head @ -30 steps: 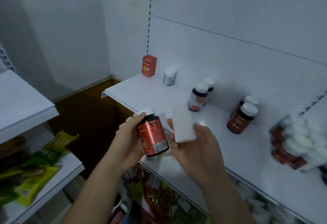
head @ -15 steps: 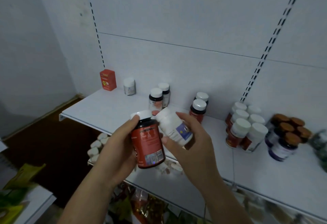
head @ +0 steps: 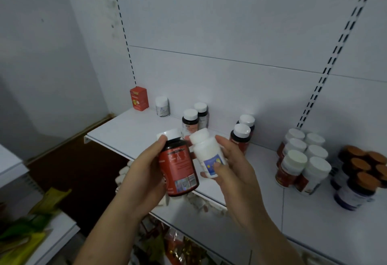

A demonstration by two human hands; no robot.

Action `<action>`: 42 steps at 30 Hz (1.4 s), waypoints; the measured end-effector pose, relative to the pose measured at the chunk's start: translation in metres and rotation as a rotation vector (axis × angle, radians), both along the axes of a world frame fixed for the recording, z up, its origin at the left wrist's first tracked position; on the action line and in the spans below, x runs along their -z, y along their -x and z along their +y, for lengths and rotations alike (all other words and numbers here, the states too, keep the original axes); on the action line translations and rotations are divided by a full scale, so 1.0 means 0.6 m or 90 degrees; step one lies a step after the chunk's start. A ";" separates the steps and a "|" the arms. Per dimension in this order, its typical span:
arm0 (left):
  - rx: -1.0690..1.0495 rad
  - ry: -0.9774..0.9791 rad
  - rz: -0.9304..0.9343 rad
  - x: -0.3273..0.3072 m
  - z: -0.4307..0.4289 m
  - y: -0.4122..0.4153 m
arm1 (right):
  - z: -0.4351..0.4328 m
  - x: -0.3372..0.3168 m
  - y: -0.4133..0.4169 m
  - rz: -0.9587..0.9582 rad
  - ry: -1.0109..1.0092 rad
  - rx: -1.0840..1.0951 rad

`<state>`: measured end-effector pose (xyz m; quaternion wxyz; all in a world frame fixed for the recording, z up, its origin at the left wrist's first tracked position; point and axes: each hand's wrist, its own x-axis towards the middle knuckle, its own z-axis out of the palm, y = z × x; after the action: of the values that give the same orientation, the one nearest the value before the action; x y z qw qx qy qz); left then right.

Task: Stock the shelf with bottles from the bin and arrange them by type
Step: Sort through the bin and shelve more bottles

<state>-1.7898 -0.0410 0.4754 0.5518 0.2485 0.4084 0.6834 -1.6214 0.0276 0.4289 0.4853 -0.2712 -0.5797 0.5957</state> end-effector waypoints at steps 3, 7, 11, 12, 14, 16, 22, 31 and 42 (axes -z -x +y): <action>-0.004 0.011 -0.004 0.007 0.004 -0.005 | 0.009 0.010 -0.008 0.022 0.067 -0.032; -0.014 0.031 0.001 0.025 0.013 -0.013 | 0.015 0.024 -0.025 0.025 0.121 -0.050; -0.031 0.055 0.074 0.060 0.037 -0.028 | 0.014 0.045 -0.048 0.002 0.152 -0.002; -0.031 0.058 0.096 0.069 0.045 -0.034 | 0.014 0.049 -0.055 -0.004 0.159 0.018; -0.023 0.071 0.120 0.088 0.064 -0.049 | 0.017 0.057 -0.073 -0.001 0.176 0.049; 0.004 0.082 0.105 0.104 0.082 -0.066 | 0.022 0.062 -0.092 0.022 0.215 0.069; 0.029 0.018 0.281 0.133 0.137 -0.130 | 0.032 0.075 -0.146 0.061 0.258 0.124; -0.057 -0.093 0.533 0.174 0.230 -0.151 | 0.025 0.081 -0.181 0.047 0.266 0.165; -0.049 -0.099 0.540 0.185 0.250 -0.146 | 0.026 0.078 -0.180 0.034 0.258 0.175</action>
<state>-1.7022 0.1092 0.3642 0.2885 0.5327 0.5556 0.5695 -1.5131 0.0434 0.3820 0.5127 -0.4233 -0.3929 0.6353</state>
